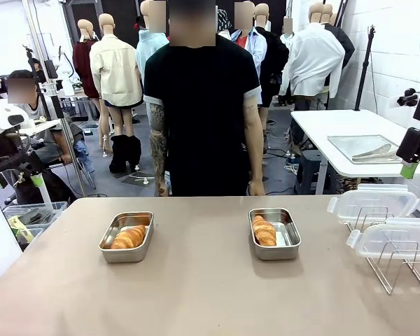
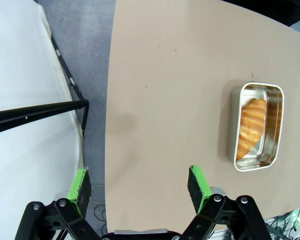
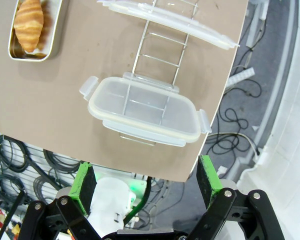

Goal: Place the bread in airtight containers.
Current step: Pick up one Airtight Container lid and hand it to the human.

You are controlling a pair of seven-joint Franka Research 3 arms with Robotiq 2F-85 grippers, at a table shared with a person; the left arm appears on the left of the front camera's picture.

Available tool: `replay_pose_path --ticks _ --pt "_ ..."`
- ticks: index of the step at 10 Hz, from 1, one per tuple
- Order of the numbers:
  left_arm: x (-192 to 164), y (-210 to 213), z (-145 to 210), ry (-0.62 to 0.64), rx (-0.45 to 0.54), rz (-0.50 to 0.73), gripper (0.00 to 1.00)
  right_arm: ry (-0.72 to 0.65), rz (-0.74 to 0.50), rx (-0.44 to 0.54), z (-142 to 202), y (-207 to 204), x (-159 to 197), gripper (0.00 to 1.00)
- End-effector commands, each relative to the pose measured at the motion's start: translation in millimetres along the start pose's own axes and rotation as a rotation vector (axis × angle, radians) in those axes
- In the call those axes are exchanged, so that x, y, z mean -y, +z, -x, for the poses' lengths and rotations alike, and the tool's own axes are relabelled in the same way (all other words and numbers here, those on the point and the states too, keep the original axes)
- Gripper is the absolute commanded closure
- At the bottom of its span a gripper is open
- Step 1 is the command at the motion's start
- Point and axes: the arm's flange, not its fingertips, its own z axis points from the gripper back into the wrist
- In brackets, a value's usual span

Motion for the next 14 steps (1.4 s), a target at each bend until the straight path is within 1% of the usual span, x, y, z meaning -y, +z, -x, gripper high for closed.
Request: replay_pose_path --ticks 1,2,3,4,5,6,7,8,9,10,11,13,14 --pt "1 -1 1 0.019 0.018 -0.006 0.0 0.0 0.0 0.0 0 0 0 0.0" --pt "1 -1 1 0.019 0.018 -0.006 0.0 0.27 0.009 -0.11 8 -7 -7 0.0" --pt "1 -1 1 0.019 0.018 -0.006 0.0 0.489 0.049 -0.227 15 -18 -15 0.0" --pt "1 -1 1 0.019 0.018 -0.006 0.0 0.672 0.09 -0.332 21 -30 -23 0.0" --pt "1 -1 1 0.019 0.018 -0.006 0.0 0.768 0.168 -0.375 23 -45 -28 0.0" --pt "1 -1 1 0.019 0.018 -0.006 0.0 0.854 0.194 -0.409 21 -58 -27 0.0" --pt "1 -1 1 0.019 0.018 -0.006 0.0 0.945 0.217 -0.401 19 -69 -28 0.0" --pt "1 -1 1 0.019 0.018 -0.006 0.0 1.017 0.225 -0.365 17 -78 -26 0.0" --pt "1 -1 1 0.019 0.018 -0.006 0.0 1.017 0.25 -0.341 7 -85 -20 0.0" --pt "1 -1 1 0.019 0.018 -0.006 0.0 1.057 0.257 -0.327 4 -89 -22 0.0" --pt "1 -1 1 0.019 0.018 -0.006 0.0 1.104 0.222 -0.324 2 -91 -24 0.0" --pt "1 -1 1 0.019 0.018 -0.006 0.0 1.113 0.104 -0.268 -3 -92 -25 0.0" --pt "1 -1 1 0.019 0.018 -0.006 0.0 1.09 0.085 -0.291 -3 -92 -26 0.0"
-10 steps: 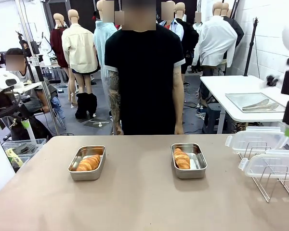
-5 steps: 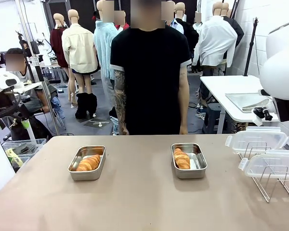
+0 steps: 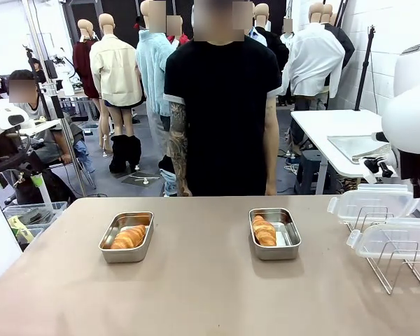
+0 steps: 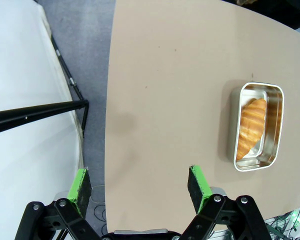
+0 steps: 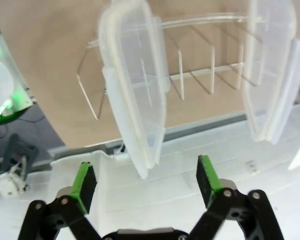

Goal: Place the bread in airtight containers.
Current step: Pick up one Airtight Container lid and hand it to the human.

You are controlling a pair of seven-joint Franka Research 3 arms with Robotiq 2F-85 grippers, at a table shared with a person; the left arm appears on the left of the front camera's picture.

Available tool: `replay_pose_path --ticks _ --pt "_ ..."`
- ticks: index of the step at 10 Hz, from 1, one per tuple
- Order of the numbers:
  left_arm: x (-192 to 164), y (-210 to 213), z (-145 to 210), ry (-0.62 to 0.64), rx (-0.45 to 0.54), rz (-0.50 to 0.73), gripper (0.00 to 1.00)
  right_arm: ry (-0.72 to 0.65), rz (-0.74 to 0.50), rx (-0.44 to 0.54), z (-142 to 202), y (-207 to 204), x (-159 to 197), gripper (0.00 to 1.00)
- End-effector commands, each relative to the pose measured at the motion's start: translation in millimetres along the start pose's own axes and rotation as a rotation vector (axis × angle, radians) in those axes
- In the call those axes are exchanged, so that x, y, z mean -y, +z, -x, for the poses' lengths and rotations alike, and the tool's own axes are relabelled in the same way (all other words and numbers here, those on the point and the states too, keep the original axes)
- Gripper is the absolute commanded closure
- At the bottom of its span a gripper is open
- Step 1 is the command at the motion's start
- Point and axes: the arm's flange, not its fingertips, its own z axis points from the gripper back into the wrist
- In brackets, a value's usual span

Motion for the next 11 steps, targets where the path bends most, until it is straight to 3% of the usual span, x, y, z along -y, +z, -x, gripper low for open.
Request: replay_pose_path --ticks 1,4,11 --pt "0 -1 1 0.019 0.018 -0.006 0.0 -0.002 -0.092 0.036 -3 2 5 0.0" --pt "0 -1 1 0.019 0.018 -0.006 0.0 -0.087 -0.117 0.063 -23 -5 20 0.0" --pt "0 -1 1 0.019 0.018 -0.006 0.0 -0.063 -0.154 -0.018 -56 -31 33 0.0"
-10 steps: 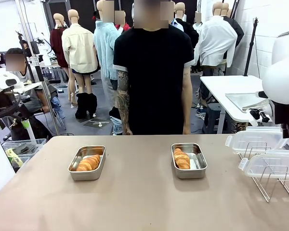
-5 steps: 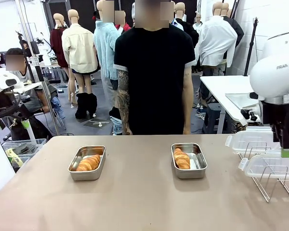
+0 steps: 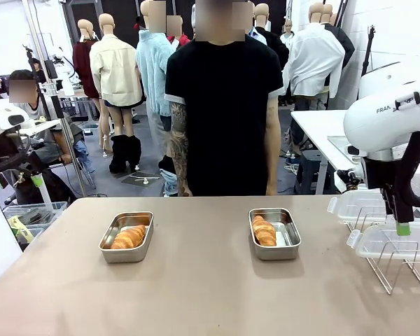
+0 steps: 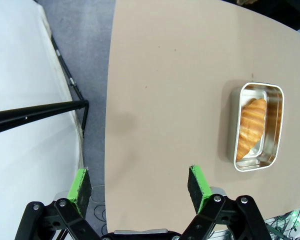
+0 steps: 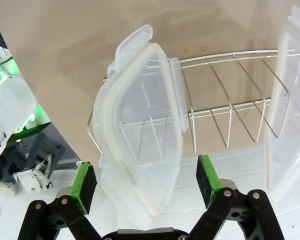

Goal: Place the bread in airtight containers.
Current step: Pick up one Airtight Container lid and hand it to the human.

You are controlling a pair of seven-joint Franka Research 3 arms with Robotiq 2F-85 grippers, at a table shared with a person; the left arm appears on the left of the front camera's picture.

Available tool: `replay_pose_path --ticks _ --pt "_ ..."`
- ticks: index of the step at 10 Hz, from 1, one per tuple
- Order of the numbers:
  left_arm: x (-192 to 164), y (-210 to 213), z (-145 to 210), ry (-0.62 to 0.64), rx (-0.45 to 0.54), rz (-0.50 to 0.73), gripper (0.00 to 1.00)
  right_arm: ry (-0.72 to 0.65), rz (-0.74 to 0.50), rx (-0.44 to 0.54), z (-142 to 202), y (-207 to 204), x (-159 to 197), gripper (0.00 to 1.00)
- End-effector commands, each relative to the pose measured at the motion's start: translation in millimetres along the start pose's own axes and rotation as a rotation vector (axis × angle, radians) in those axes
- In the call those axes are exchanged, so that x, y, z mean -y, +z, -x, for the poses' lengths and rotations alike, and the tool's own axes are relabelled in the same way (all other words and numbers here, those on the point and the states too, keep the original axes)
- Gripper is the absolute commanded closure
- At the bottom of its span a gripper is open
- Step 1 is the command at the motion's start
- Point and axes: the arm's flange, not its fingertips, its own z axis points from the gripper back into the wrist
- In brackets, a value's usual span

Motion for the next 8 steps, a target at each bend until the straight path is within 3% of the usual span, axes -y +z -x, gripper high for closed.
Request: replay_pose_path --ticks 1,3,4,8 --pt "0.3 -0.4 1.5 0.019 0.018 -0.006 0.0 -0.049 0.019 -0.014 -4.1 -2.4 8.1 0.0" --pt "0.3 -0.4 1.5 0.019 0.018 -0.006 0.0 -0.062 0.022 -0.016 -6.9 -7.2 9.1 0.0" --pt "0.3 -0.4 1.5 0.019 0.018 -0.006 0.0 -0.08 0.021 -0.024 -8.0 -8.9 11.3 0.12" --pt "0.3 -0.4 1.5 0.019 0.018 -0.006 0.0 -0.077 -0.001 -0.03 -9.1 -10.0 16.9 0.9"
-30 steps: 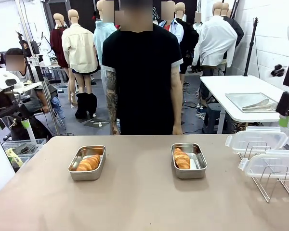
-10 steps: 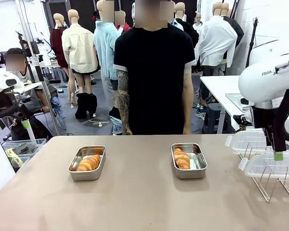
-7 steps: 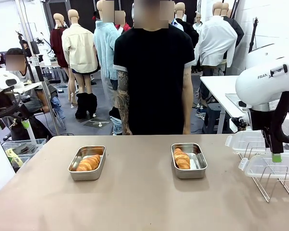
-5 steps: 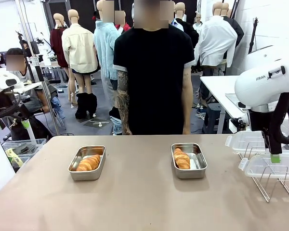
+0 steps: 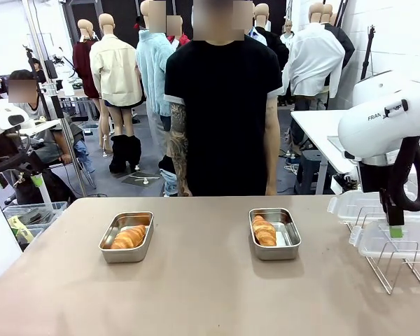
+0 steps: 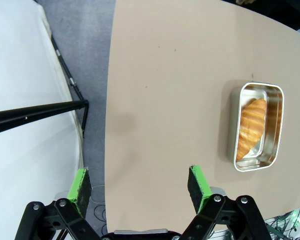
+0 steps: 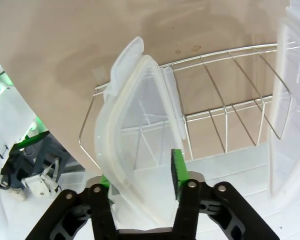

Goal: Place the bread in airtight containers.
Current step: Pick up one Airtight Container lid and hand it to the human.

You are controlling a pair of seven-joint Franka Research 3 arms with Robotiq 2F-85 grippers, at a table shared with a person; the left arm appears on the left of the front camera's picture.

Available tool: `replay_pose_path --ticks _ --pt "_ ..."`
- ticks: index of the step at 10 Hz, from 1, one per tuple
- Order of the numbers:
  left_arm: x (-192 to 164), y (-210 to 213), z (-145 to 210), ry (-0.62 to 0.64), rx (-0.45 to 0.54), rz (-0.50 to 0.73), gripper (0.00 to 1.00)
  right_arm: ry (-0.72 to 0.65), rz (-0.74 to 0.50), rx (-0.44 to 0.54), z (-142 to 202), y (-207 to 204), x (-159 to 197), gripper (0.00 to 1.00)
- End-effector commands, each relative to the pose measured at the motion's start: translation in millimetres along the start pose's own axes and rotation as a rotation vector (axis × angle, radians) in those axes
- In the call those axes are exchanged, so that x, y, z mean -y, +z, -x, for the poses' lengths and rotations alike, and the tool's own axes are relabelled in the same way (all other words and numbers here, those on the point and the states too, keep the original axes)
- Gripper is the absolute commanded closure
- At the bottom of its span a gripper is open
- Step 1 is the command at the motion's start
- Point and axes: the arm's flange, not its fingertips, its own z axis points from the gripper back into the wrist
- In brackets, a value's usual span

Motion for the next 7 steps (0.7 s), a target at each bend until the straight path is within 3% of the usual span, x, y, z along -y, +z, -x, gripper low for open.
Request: replay_pose_path --ticks 1,7 --pt "0.3 -0.4 1.5 0.019 0.017 -0.006 0.0 0.003 0.0 -0.014 -1.7 1.7 6.5 1.0" --pt "0.3 -0.4 1.5 0.019 0.017 -0.006 0.0 -0.003 0.0 -0.018 -2.3 6.4 7.1 1.0"
